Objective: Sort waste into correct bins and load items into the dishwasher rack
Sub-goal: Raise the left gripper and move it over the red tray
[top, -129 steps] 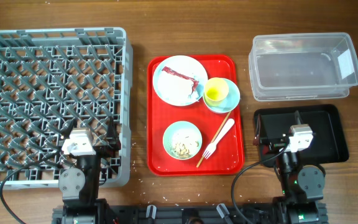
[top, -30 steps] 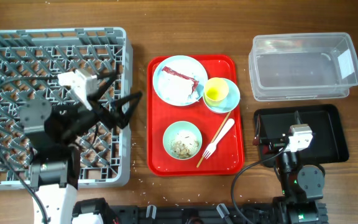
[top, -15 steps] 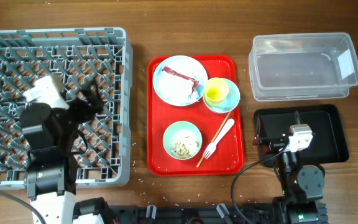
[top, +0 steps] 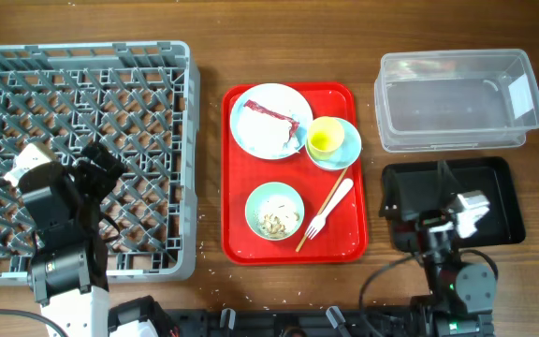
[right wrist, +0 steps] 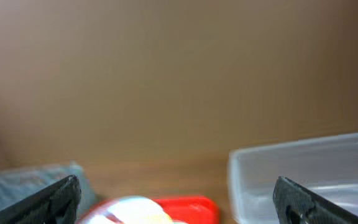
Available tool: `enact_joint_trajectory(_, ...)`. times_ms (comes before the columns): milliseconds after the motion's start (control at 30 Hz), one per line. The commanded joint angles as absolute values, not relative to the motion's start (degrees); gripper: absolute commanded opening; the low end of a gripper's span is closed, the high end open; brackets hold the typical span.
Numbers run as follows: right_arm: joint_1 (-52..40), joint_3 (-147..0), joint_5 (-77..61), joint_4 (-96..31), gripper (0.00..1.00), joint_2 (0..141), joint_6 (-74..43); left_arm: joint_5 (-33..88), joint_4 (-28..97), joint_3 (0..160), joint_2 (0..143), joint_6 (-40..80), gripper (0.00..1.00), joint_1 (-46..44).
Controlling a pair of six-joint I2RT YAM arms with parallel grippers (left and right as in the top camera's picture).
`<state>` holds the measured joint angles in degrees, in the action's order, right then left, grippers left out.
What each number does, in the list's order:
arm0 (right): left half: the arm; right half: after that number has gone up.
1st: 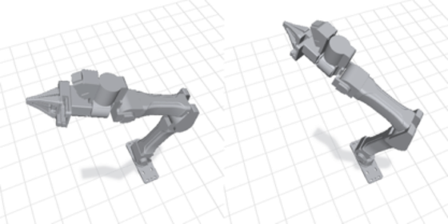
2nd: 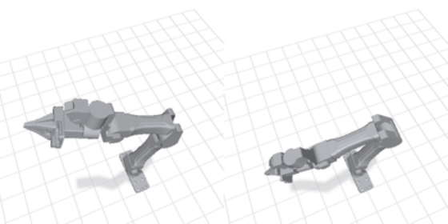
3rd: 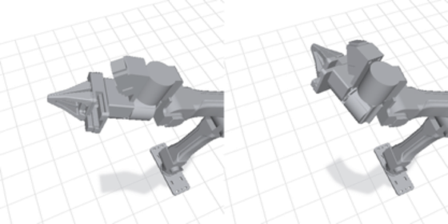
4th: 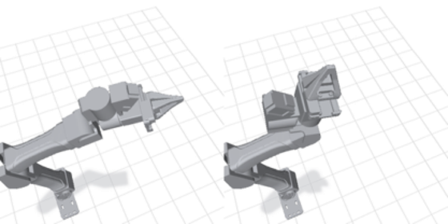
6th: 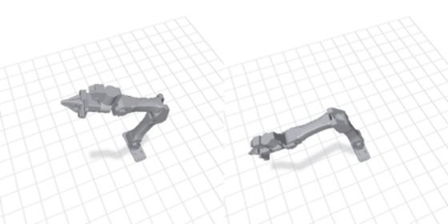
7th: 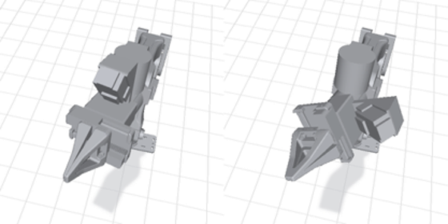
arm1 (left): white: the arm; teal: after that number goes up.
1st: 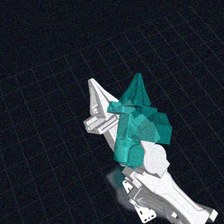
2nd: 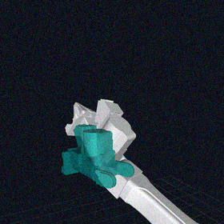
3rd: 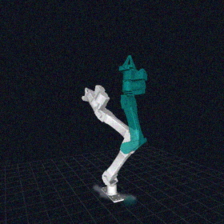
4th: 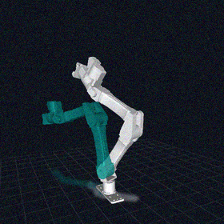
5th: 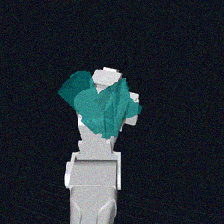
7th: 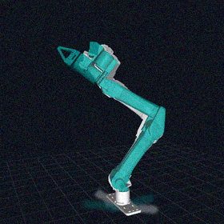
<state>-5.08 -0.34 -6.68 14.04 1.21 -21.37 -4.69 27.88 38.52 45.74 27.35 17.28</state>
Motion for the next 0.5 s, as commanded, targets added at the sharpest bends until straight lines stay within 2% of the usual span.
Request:
enact_joint_trajectory(0, -4.86, -0.30, -9.15, 20.45, 1.00, 0.91, -46.72, -5.41, 27.75, 38.70, 45.43, 27.92, 1.00, 17.63)
enact_joint_trajectory(167, -4.86, -0.32, -10.90, 33.45, 1.00, 0.91, -48.03, -5.41, 27.75, 38.70, 45.43, 27.92, 1.00, 17.63)
enact_joint_trajectory(300, -4.84, -0.32, -9.08, 34.24, 1.00, 0.91, -42.98, -1.23, 28.16, 38.70, 45.43, 27.92, 1.00, 17.63)
enact_joint_trajectory(400, -4.84, -0.32, -7.88, 32.25, 1.00, 0.91, -32.91, 23.09, 26.28, 38.70, 45.43, 27.18, 1.00, 17.50)
enact_joint_trajectory(467, -4.84, -0.32, -1.72, 26.81, 1.00, 0.91, -32.75, 41.76, 18.09, 38.70, 45.78, 19.38, 1.00, 15.35)
